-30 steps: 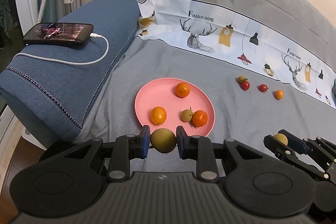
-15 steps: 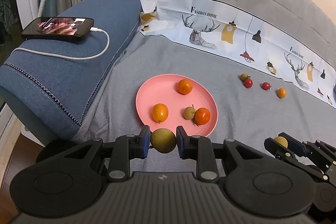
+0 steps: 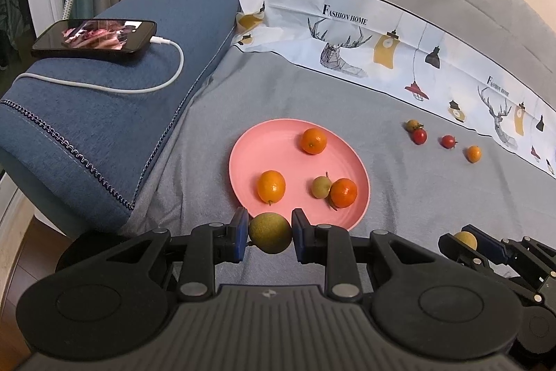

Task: Organize fruits
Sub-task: 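Carry both yellow-green fruits over the pink plate, then lower both fruits onto the pink plate and open both grippers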

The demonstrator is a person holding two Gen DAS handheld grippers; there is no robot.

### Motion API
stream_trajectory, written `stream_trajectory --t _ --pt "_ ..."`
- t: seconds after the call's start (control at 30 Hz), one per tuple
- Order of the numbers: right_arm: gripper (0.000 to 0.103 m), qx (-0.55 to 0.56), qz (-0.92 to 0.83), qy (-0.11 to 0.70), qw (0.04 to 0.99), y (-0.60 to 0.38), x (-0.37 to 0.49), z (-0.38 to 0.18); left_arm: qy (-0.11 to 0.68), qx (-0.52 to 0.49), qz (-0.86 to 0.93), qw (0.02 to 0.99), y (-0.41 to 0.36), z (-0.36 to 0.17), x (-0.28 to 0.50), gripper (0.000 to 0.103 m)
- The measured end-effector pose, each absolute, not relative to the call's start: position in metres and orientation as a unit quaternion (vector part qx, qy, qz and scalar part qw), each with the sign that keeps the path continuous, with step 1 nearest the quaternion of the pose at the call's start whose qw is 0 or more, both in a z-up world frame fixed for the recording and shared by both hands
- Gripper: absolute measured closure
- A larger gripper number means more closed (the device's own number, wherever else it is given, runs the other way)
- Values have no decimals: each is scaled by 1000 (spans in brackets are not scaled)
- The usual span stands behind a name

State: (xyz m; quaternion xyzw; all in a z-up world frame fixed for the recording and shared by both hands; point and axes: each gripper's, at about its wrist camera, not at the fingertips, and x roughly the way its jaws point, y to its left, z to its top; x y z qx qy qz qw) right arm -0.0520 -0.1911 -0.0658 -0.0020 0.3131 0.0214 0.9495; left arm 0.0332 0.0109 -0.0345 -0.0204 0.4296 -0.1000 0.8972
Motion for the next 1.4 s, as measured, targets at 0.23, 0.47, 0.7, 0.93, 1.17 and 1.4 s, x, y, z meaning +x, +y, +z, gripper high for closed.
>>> stream_trajectory --t 0.23,0.47,0.7,0.93,1.17,1.4 --pt "75 0 27 318 948 -188 -37 -70 434 -23 -97 895 9 -40 50 74" --pt "75 0 39 321 946 -180 -10 -74 439 -20 -100 893 3 -48 73 74" --pt "75 5 48 326 944 -175 24 -83 450 -9 -97 888 -5 -65 102 74" --pt "75 -2 60 335 940 -170 58 -99 459 -7 -94 884 -10 -79 133 74" --pt "75 -3 71 346 935 -168 88 -113 470 9 -93 878 -19 -99 161 74" --pt "75 -20 91 345 934 -161 111 -122 459 31 -91 883 -27 -109 180 67"
